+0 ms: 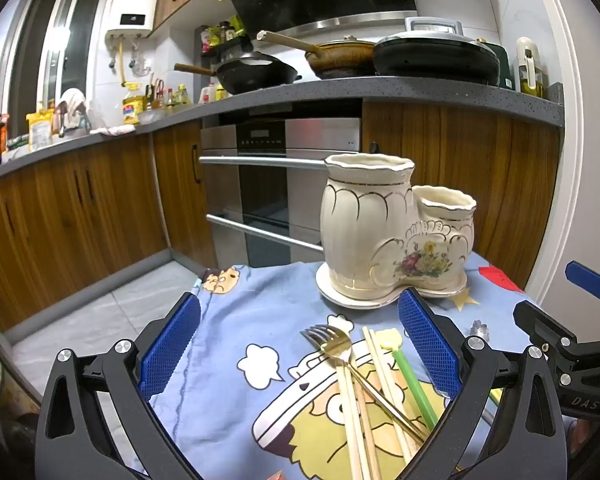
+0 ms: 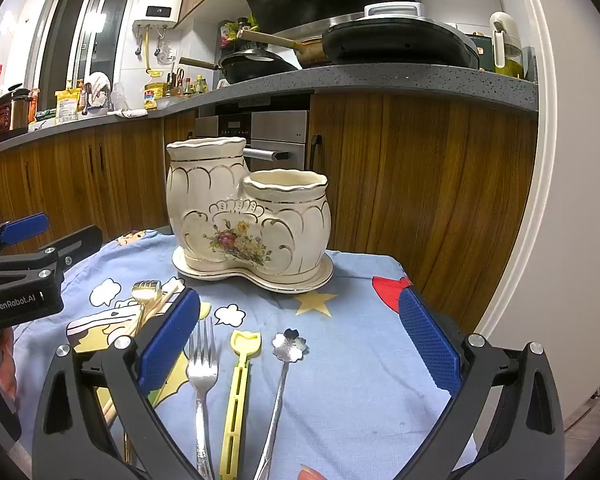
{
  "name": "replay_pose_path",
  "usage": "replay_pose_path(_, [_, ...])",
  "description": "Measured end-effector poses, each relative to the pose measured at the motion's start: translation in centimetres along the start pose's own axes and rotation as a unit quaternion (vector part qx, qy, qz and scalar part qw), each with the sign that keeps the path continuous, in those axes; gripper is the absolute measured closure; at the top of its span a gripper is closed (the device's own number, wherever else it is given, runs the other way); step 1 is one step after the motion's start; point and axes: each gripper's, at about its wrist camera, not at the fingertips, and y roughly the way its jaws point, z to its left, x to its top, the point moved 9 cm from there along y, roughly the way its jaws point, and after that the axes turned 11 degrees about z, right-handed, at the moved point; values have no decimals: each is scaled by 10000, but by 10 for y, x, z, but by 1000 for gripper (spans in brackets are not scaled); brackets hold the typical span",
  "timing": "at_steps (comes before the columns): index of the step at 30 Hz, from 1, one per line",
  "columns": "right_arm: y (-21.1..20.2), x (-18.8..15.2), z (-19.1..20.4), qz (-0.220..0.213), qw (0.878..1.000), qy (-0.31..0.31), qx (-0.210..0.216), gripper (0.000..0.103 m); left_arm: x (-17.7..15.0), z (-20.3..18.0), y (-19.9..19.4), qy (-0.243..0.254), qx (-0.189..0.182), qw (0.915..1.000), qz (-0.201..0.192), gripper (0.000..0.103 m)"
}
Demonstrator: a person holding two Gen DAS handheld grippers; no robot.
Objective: Organize utensils
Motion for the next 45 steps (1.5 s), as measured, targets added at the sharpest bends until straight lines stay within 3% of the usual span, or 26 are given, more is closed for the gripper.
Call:
replay_pose_path(36, [6, -4, -2, 162, 9998, 69, 56, 5, -3, -3, 7, -27, -29, 10000, 51, 5])
replay_pose_path(41, [3, -2, -6, 152, 9999, 49, -15, 5, -10, -7, 12, 73, -134, 9996, 227, 5])
replay_pose_path(45, [-1, 6, -18, 36, 9999, 88, -107, 5, -22, -15, 23, 388, -84, 9973, 624, 5])
